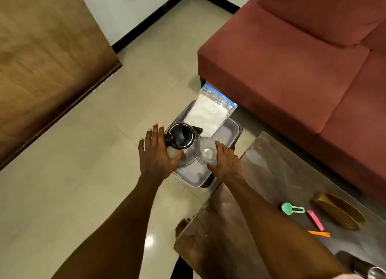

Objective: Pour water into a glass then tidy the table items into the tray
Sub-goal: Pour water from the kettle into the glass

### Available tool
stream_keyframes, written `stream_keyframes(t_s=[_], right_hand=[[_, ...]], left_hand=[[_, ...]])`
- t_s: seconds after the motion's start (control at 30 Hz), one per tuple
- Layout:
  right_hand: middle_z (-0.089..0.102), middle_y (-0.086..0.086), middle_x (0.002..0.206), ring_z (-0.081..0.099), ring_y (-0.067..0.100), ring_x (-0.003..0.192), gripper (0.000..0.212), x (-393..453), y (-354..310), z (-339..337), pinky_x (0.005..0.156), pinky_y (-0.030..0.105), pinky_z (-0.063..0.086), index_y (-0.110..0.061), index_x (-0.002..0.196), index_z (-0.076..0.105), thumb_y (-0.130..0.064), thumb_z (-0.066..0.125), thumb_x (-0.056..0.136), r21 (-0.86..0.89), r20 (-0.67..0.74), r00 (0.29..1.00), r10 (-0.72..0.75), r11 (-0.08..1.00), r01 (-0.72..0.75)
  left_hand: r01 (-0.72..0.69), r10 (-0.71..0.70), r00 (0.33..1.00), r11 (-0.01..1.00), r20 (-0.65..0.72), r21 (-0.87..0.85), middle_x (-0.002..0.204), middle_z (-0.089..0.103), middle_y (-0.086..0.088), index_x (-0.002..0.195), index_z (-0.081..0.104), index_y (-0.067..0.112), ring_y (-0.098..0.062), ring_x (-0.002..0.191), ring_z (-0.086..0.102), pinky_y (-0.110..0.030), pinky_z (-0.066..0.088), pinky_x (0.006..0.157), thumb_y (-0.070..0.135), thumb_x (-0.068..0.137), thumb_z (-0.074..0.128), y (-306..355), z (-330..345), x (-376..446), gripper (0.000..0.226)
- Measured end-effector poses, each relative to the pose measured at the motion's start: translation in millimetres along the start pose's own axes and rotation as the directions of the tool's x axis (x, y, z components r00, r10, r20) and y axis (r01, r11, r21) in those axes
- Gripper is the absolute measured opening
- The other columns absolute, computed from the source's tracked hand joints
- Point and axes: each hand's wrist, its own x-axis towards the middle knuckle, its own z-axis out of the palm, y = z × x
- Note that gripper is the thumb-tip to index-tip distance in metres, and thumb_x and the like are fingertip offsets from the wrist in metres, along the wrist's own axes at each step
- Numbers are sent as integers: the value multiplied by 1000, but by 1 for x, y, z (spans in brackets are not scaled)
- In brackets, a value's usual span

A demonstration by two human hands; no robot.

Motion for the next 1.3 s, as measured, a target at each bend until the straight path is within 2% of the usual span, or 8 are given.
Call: stream_keyframes(t_s=[0.17, 0.23, 0.33, 0.57, 0.77, 0.9, 1.17, 1.3], right_hand=[[27, 9, 160, 30, 29, 146, 111, 36, 3, 27, 118, 42, 28, -10, 156, 13, -49, 79, 76, 48, 12, 997, 70, 996, -70], [30, 9, 159, 31, 29, 145, 114, 47, 2, 37, 118, 41, 27, -10, 155, 14, -50, 82, 73, 70, -2, 996, 89, 994, -88], [37, 11, 153, 37, 31, 140, 116, 58, 0, 45, 115, 42, 30, -9, 154, 17, -47, 85, 69, 109, -22, 993, 118, 987, -115], [50, 13, 135, 53, 33, 119, 91, 62, -2, 54, 98, 41, 46, -8, 139, 37, -27, 88, 66, 176, -100, 987, 127, 978, -108], [49, 16, 131, 50, 35, 118, 93, 54, 2, 51, 97, 42, 42, -8, 138, 39, -29, 89, 63, 196, -149, 982, 119, 977, -89], [43, 17, 141, 43, 36, 127, 108, 51, 1, 47, 105, 44, 40, -4, 144, 31, -32, 91, 59, 289, -135, 975, 178, 948, -133], [48, 14, 132, 45, 32, 120, 101, 35, 5, 38, 99, 41, 43, -7, 135, 41, -36, 91, 52, 438, -274, 923, 271, 889, -131], [45, 10, 128, 43, 30, 121, 98, 20, 13, 22, 101, 45, 43, -12, 134, 42, -39, 89, 53, 497, -297, 903, 309, 858, -130]], left_hand=[[-6, 7, 1000, 1000, 16, -26, 150, 40, -10, 142, 36, 13, -30, 135, 41, -53, 32, 110, 81, 70, 52, -28, 17, 28, 100], [-32, 32, 999, 996, 5, -86, 123, 61, -6, 122, 52, 15, -28, 110, 59, -44, 46, 95, 81, 66, 58, -30, 22, 30, 86], [-38, 42, 999, 985, 20, -168, 90, 64, -2, 95, 56, 15, -24, 81, 63, -36, 51, 72, 75, 58, 71, -34, 27, 34, 73], [9, 16, 977, 993, 214, -115, 97, 61, -12, 100, 48, 7, -32, 87, 59, -40, 49, 73, 52, 48, 90, -31, 24, 46, 80], [59, -46, 980, 996, 195, -65, 104, 61, -23, 100, 49, 0, -42, 93, 56, -42, 41, 70, 2, 77, 67, -25, 23, 49, 29], [124, -111, 973, 991, 203, -55, 104, 61, -24, 101, 52, -1, -43, 94, 57, -42, 41, 69, 3, 80, 66, -18, 25, 51, 26], [184, -86, 940, 943, 330, -278, 92, 70, -13, 93, 62, 10, -32, 87, 63, -27, 36, 66, 10, 61, 85, -26, 30, 46, 39], [139, -18, 944, 927, 330, -347, 90, 70, -9, 93, 63, 9, -29, 87, 63, -29, 41, 69, 10, 61, 85, -16, 26, 47, 39]])
